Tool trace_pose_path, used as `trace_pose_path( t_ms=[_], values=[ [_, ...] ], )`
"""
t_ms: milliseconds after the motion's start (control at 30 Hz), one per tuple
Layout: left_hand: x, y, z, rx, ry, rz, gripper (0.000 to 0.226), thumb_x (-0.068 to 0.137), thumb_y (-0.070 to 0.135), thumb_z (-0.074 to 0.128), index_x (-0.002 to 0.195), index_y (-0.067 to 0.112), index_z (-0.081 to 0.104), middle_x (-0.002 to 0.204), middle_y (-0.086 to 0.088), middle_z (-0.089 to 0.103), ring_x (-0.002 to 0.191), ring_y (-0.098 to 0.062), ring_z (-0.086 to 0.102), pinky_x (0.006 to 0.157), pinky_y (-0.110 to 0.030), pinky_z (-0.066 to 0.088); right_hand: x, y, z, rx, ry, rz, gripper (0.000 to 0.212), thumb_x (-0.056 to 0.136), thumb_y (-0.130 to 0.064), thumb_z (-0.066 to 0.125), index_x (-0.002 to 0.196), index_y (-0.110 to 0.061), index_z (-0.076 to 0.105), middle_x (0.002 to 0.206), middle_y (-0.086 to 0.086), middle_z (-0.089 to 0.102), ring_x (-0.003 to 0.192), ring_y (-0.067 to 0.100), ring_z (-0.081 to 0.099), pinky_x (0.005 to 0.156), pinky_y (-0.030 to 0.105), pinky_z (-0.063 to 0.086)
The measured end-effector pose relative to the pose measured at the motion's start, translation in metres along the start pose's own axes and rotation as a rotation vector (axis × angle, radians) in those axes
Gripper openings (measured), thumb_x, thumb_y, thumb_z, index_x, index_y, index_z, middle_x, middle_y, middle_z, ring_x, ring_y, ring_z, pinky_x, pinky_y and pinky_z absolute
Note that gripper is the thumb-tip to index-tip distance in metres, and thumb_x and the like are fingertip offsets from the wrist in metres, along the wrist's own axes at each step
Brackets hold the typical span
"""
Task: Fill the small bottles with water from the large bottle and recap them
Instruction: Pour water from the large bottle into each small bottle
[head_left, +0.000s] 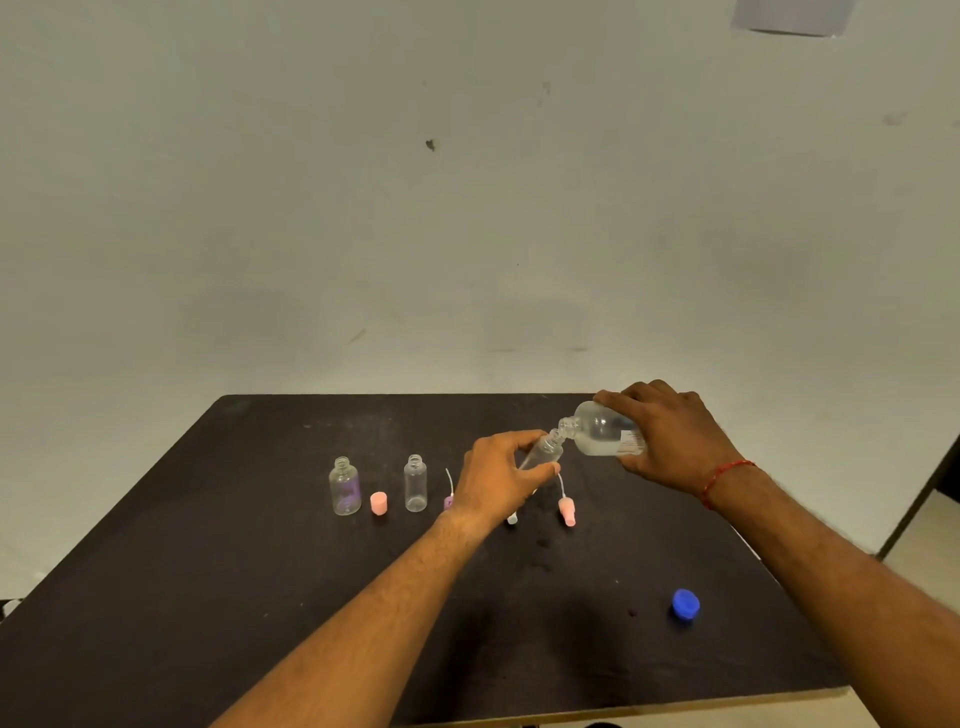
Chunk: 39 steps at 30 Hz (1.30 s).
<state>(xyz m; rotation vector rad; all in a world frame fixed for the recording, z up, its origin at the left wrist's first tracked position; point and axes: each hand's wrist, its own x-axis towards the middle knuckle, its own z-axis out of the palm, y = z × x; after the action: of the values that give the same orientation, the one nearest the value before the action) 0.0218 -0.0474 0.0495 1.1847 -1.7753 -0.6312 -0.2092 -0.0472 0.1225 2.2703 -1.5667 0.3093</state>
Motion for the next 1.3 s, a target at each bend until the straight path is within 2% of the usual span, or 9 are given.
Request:
trace_pose_path(
  t_ms=[333, 433, 567, 700, 767, 900, 1033, 1133, 1300],
  values=[
    [0.004, -0.001, 0.007, -0.021, -0.004, -0.008, 0.036, 0.085, 0.037, 0.078, 0.120, 0.035, 0.071, 0.106, 0.016, 0.073, 0.068, -0.004, 0.064, 0.074, -0.035, 0.062, -0.010, 0.001, 0.005, 0.101, -0.003, 0.036, 0.075, 0.073, -0.045, 0.072, 0.139, -0.034, 0.039, 0.127, -0.005, 0.058, 0.114, 0.019, 0.053, 0.093, 0.041, 0.046],
    [0.005, -0.003, 0.012, -0.039, 0.000, -0.013, 0.041, 0.084, 0.039, 0.078, 0.124, 0.034, 0.069, 0.111, 0.015, 0.073, 0.072, -0.004, 0.064, 0.075, -0.036, 0.062, -0.017, 0.000, 0.012, 0.155, -0.030, 0.088, 0.077, 0.074, -0.049, 0.073, 0.140, -0.031, 0.038, 0.128, -0.004, 0.059, 0.112, 0.020, 0.056, 0.095, 0.041, 0.048],
    [0.007, -0.007, 0.020, -0.059, 0.009, -0.049, 0.041, 0.084, 0.039, 0.079, 0.124, 0.036, 0.069, 0.112, 0.014, 0.073, 0.073, -0.004, 0.066, 0.067, -0.032, 0.061, -0.028, 0.001, 0.022, 0.276, -0.021, 0.174, 0.075, 0.074, -0.050, 0.076, 0.137, -0.028, 0.041, 0.124, -0.003, 0.062, 0.106, 0.019, 0.061, 0.091, 0.033, 0.050],
    [0.007, -0.014, 0.032, -0.071, -0.008, -0.098, 0.041, 0.087, 0.034, 0.077, 0.127, 0.030, 0.067, 0.117, 0.012, 0.070, 0.088, -0.010, 0.069, 0.060, -0.023, 0.055, -0.039, 0.003, 0.037, 0.457, -0.010, 0.289, 0.074, 0.071, -0.046, 0.081, 0.133, -0.027, 0.044, 0.124, -0.003, 0.062, 0.104, 0.019, 0.061, 0.083, 0.027, 0.049],
    [0.008, -0.021, 0.040, -0.067, -0.013, -0.131, 0.043, 0.088, 0.032, 0.076, 0.129, 0.028, 0.065, 0.118, 0.011, 0.069, 0.098, -0.011, 0.069, 0.060, -0.024, 0.056, -0.044, 0.003, 0.044, 0.524, 0.004, 0.333, 0.075, 0.070, -0.044, 0.083, 0.132, -0.026, 0.045, 0.125, -0.001, 0.062, 0.104, 0.019, 0.061, 0.084, 0.027, 0.048],
    [0.011, -0.036, 0.054, -0.087, -0.012, -0.198, 0.043, 0.088, 0.025, 0.076, 0.129, 0.023, 0.064, 0.119, 0.006, 0.068, 0.105, -0.013, 0.066, 0.045, -0.025, 0.054, -0.054, 0.003, 0.056, 0.632, 0.058, 0.419, 0.075, 0.067, -0.040, 0.087, 0.128, -0.023, 0.047, 0.122, 0.001, 0.063, 0.103, 0.020, 0.061, 0.086, 0.029, 0.049],
    [0.017, -0.050, 0.065, -0.084, -0.006, -0.260, 0.039, 0.088, 0.024, 0.076, 0.124, 0.023, 0.063, 0.117, 0.006, 0.069, 0.099, -0.013, 0.068, 0.042, -0.031, 0.055, -0.062, 0.001, 0.069, 0.730, 0.080, 0.495, 0.076, 0.065, -0.035, 0.088, 0.128, -0.023, 0.047, 0.125, 0.001, 0.062, 0.106, 0.021, 0.060, 0.090, 0.029, 0.048],
    [0.021, -0.061, 0.071, -0.082, -0.016, -0.296, 0.032, 0.087, 0.023, 0.076, 0.117, 0.024, 0.064, 0.113, 0.003, 0.071, 0.083, -0.015, 0.072, 0.042, -0.036, 0.056, -0.067, 0.000, 0.076, 0.772, 0.082, 0.531, 0.077, 0.066, -0.034, 0.088, 0.130, -0.022, 0.047, 0.127, 0.001, 0.061, 0.109, 0.022, 0.059, 0.094, 0.033, 0.048],
    [0.025, -0.073, 0.078, -0.042, -0.040, -0.327, 0.030, 0.089, 0.025, 0.075, 0.116, 0.026, 0.062, 0.115, 0.002, 0.069, 0.073, -0.020, 0.071, 0.041, -0.030, 0.053, -0.070, 0.002, 0.086, 0.806, 0.093, 0.544, 0.076, 0.066, -0.036, 0.088, 0.129, -0.024, 0.047, 0.128, 0.000, 0.060, 0.110, 0.019, 0.058, 0.095, 0.034, 0.048]
  ],
)
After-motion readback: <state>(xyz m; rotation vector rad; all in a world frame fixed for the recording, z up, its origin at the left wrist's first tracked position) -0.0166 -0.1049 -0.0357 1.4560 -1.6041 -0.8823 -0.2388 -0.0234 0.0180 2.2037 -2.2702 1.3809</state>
